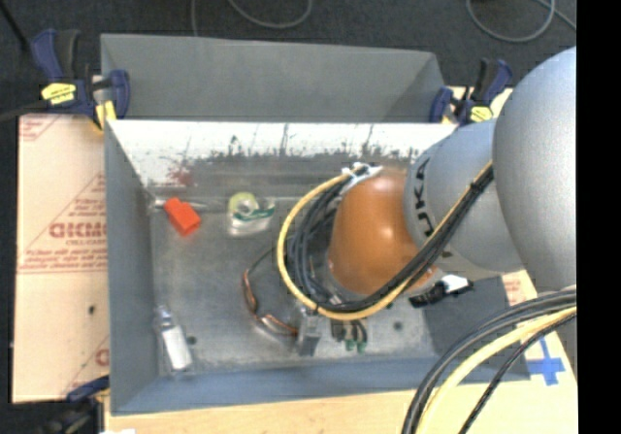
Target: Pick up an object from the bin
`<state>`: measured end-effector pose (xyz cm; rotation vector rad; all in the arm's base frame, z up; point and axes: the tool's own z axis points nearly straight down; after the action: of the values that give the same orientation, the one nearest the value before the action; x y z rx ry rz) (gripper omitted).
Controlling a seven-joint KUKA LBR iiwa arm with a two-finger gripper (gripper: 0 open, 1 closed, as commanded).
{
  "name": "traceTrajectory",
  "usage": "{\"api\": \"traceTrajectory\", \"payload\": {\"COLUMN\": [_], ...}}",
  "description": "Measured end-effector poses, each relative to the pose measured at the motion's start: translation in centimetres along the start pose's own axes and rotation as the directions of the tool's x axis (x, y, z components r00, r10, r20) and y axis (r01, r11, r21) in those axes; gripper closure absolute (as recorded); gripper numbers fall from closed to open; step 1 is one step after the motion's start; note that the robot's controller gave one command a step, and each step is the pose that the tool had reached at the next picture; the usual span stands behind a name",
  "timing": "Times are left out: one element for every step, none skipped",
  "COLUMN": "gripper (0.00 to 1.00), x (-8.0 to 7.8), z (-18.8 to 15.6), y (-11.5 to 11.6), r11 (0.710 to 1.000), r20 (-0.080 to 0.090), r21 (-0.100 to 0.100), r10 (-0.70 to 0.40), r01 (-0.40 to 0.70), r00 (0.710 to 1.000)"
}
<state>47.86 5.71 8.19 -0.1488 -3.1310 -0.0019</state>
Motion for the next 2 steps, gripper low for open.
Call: {"api": "traceTrajectory", "payload": {"gripper": [1.00,1.00], "x": [0.0,0.0], "z": [0.0,-4.0], "y": [0.0,0.2], "r11": [1.000,1.000], "r20": [0.000,-0.008], "r21": [0.000,0.002], "r10": [0.000,0.002], "r01": [0.000,-0.002], "r00": [1.000,1.000]}}
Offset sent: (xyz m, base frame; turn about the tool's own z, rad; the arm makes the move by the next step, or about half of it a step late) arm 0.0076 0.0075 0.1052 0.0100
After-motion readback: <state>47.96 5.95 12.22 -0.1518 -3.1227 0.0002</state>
